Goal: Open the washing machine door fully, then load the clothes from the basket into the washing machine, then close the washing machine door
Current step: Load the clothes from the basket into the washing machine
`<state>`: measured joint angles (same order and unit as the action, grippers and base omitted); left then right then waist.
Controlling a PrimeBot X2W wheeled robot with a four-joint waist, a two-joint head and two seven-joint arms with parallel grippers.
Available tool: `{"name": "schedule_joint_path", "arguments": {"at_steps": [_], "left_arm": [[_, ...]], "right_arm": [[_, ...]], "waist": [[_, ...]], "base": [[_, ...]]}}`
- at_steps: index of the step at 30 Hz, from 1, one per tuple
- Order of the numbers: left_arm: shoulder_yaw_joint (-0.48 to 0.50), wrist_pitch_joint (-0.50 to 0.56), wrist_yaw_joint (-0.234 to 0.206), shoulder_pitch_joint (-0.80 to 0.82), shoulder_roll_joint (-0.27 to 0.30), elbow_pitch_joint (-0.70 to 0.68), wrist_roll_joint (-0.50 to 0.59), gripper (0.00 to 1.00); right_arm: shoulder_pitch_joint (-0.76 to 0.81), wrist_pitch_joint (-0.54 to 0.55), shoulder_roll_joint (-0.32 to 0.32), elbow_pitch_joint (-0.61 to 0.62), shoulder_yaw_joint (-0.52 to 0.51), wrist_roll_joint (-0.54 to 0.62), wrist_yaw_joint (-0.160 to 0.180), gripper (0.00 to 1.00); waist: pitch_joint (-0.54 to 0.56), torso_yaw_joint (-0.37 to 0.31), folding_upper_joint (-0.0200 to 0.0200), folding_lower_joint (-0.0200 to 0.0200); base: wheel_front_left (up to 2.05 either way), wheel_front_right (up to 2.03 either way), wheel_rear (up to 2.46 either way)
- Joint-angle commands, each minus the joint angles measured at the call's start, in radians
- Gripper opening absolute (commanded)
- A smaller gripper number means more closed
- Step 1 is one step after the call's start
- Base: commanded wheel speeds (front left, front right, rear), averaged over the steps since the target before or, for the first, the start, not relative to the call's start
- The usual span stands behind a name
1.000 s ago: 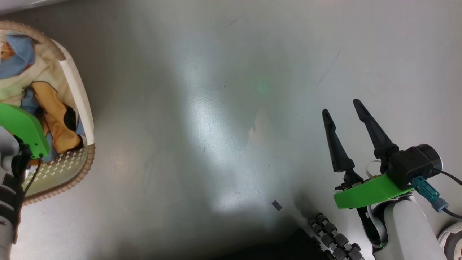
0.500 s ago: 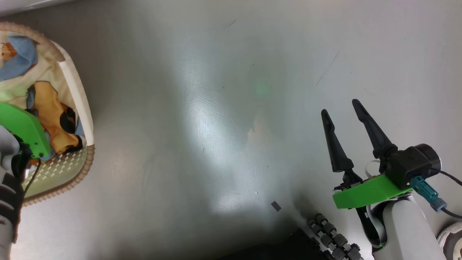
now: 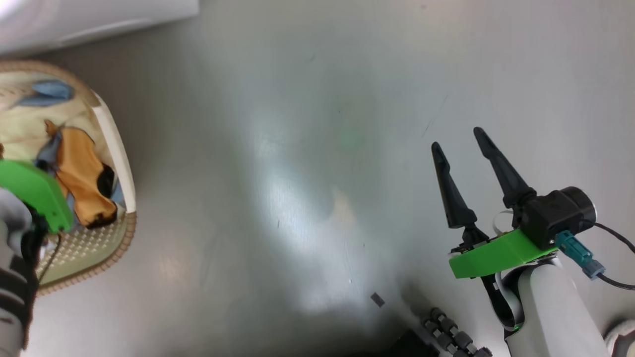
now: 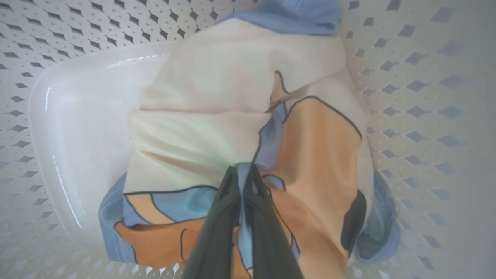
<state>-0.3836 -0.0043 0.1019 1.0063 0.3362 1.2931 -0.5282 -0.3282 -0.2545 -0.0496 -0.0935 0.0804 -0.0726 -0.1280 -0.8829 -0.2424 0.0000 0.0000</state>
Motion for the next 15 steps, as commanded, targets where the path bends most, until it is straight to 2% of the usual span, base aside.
{"name": "schedule_joint_path", "arguments": {"at_steps": [1,15], "left_arm": [[0.011,-0.013,0.000,-0.045,0.047,-0.002,-0.008,0.00],[-0.004,-0.206,0.022,-0.195,0.031,-0.003,-0.029,0.00]], "right_arm": [[0.030,-0.007,-0.001,0.011,0.021,-0.003,-0.003,1.00],[0.041,-0.007,-0.001,-0.068,0.042,0.007,-0.003,1.00]], "waist": [[0.046,0.003,0.0000,0.0000],[0.296,0.045,0.0000,0.0000]], "base": [[0.00,0.00,0.00],[0.00,0.00,0.00]]}}
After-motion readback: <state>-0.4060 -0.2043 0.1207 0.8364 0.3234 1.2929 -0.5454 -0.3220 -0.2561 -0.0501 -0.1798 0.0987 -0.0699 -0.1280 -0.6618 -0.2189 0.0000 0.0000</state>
